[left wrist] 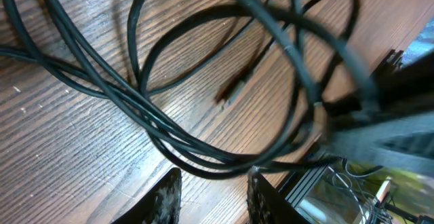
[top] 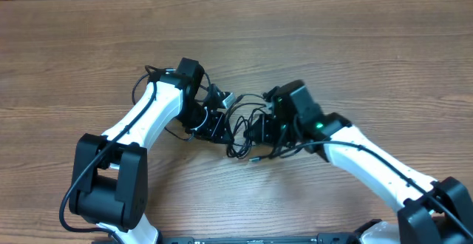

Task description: Untangle cables

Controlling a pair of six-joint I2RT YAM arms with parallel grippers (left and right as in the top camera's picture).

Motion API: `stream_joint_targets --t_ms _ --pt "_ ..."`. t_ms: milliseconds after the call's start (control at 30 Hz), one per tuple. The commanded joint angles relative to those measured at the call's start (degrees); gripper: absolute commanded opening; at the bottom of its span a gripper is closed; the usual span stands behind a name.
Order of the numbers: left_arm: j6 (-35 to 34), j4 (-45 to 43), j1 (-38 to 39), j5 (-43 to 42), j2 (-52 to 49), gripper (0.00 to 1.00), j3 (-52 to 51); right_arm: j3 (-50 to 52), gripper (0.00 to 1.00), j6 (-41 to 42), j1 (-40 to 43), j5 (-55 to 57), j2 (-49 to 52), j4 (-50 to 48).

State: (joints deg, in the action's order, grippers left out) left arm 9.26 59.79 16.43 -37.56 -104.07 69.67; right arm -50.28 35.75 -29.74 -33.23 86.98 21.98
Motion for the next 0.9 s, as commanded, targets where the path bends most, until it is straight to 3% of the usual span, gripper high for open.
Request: stream_joint_targets --t_ms 0,167,667,867 --pt "1.5 -0.2 0.3 -2.3 -0.5 0.33 -0.2 -0.4 0.04 -4.8 4.8 -15.3 -1.1 -1.7" --pt "4.8 -0.4 0.3 -9.0 -0.5 0.36 -0.2 -0.4 0.04 -8.2 5.8 -16.6 -1.1 -1.8" --pt "3.4 -4.6 0.3 -8.3 -0.9 0.43 -0.2 -0.4 0.04 -8.2 5.8 -18.4 -1.0 -1.0" --pt "0.2 -6.1 0.4 -2.7 -3.7 0.45 -0.2 -0.4 0.04 -8.9 5.8 -21.3 -1.0 -1.8"
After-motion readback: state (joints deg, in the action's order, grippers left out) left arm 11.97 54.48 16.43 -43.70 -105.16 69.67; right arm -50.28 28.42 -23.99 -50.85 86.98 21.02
